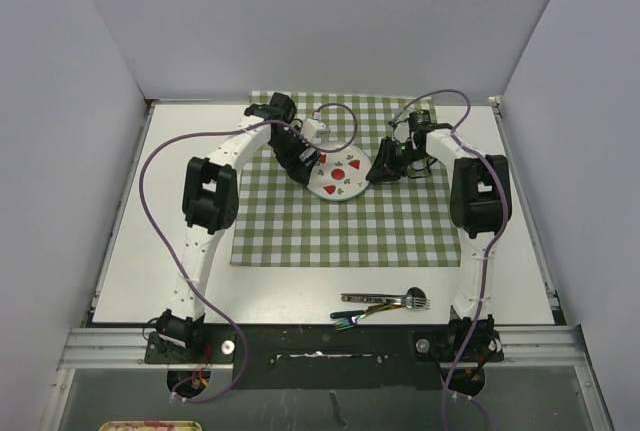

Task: Set the dinner table for one person
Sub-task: Place the plate on the napkin.

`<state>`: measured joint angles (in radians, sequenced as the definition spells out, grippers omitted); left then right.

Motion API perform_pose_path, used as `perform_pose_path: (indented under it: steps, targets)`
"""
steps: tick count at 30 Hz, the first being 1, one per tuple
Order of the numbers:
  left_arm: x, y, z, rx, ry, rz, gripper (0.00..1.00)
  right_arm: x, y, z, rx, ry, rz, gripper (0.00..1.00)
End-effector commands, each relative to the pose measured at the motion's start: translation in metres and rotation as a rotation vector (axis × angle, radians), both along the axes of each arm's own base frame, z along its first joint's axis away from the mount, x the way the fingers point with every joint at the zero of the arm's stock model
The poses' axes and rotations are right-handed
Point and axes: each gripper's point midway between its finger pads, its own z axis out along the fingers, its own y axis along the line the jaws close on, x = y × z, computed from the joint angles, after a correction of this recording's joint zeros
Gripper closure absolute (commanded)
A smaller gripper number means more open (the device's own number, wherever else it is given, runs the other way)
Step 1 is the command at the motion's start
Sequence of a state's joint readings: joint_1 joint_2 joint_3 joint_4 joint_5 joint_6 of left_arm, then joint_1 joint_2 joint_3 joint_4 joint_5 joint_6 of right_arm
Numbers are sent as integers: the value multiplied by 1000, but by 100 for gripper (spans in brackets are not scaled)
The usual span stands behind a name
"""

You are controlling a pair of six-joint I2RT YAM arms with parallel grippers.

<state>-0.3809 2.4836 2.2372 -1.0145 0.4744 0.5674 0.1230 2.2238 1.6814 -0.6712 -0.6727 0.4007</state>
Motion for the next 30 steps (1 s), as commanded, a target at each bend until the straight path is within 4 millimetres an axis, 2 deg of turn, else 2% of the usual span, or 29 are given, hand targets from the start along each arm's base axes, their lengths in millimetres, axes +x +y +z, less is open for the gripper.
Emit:
perform_pose_path:
  steps: [1,10,20,25,30]
  targets:
    - [8,-7,42,-38,-92,-28,11,10,1,9,24,-38,4,78]
    - [8,-6,43,-36,-95,-25,11,12,-1,12,5,-73,24,78]
    - [15,-7,97,-113,-197,21,10,25,-12,51,-68,-209,47,78]
    - [15,11,121,-131,-243,87,9,27,-20,67,-122,-276,57,77]
    - [24,40,124,-175,-248,240,9,26,-31,64,-194,-278,55,76]
